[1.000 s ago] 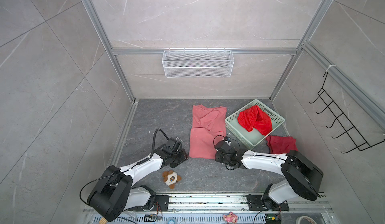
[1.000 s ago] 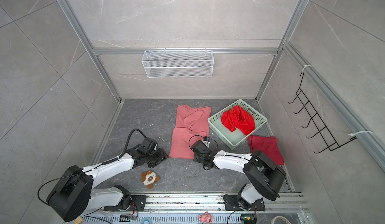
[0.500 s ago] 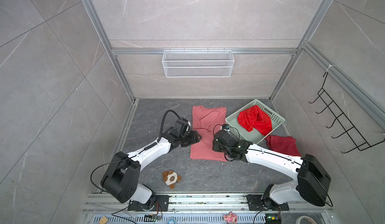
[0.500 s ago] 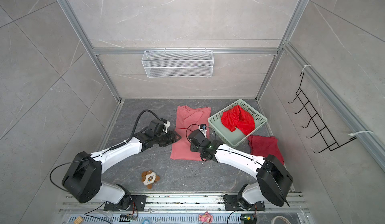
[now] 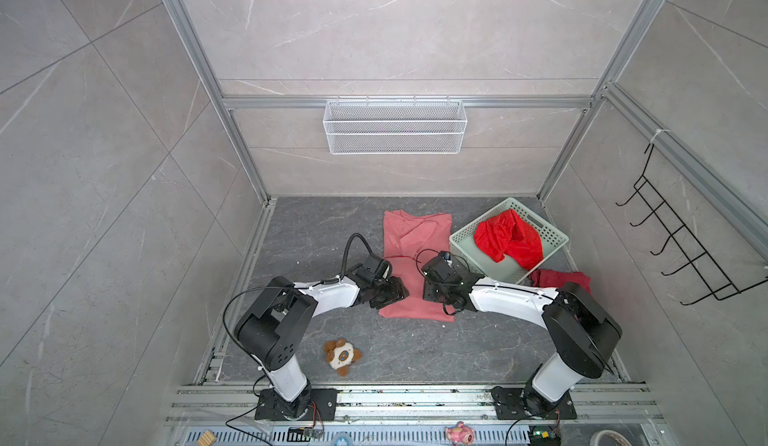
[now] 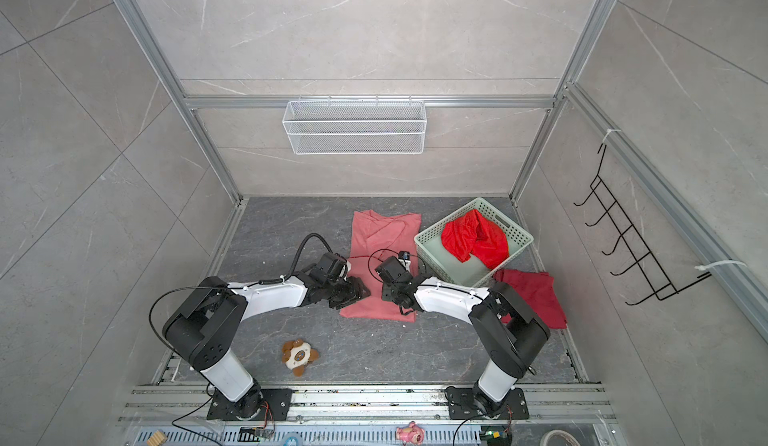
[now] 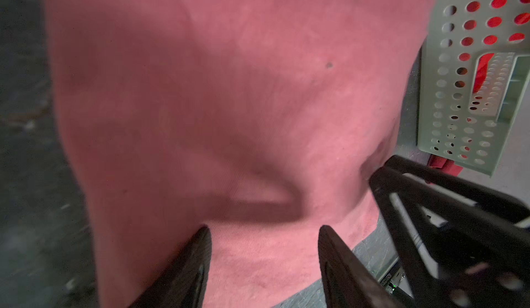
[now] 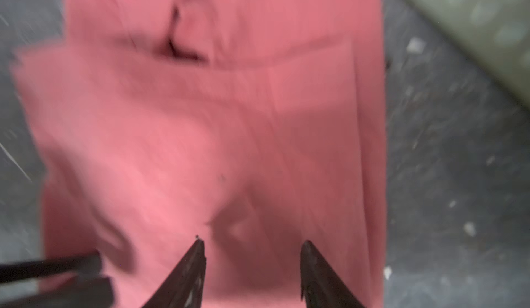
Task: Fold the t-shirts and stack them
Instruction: 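Grasp the near edge of the folded pink strip with both grippers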
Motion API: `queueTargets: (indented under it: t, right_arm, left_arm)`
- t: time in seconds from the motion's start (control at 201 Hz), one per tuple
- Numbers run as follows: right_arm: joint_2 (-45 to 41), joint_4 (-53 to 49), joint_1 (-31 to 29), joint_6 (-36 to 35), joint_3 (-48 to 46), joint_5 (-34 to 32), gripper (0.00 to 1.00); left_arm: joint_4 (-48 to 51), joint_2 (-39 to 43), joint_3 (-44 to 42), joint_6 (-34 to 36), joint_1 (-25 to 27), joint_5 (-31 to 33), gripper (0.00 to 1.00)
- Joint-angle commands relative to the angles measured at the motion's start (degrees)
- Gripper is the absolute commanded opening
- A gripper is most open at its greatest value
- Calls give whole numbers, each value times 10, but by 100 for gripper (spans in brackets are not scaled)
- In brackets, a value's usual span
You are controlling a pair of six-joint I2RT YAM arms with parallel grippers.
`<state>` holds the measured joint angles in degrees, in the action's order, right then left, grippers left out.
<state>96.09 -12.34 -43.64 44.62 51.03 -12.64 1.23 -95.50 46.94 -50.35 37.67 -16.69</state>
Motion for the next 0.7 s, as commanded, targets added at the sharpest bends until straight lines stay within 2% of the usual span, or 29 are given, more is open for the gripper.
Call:
queueTargets:
  t: [0.0, 0.184, 0.363, 0.493, 0.592, 0.692]
  right_arm:
    - [18, 26, -18, 28, -36, 39, 53]
    - [46, 51, -58, 26, -46, 72, 52]
    - [60, 50, -87, 32, -45, 72, 52]
    - [30, -19, -87, 32, -39, 28, 52]
    - [-14, -83, -87, 40, -45, -17, 53]
    - [-67, -104, -87, 49, -65, -28, 55]
  left_arm:
    - [47, 26, -59, -31, -1, 19, 63]
    - [76, 77, -116, -49, 0, 1, 63]
    - [85, 155, -186, -81, 0, -4, 63]
    - [127, 204, -170, -61, 1, 26, 63]
    - [129, 243, -169, -68, 2, 24, 63]
    - [150, 278, -158, -53, 2, 27, 63]
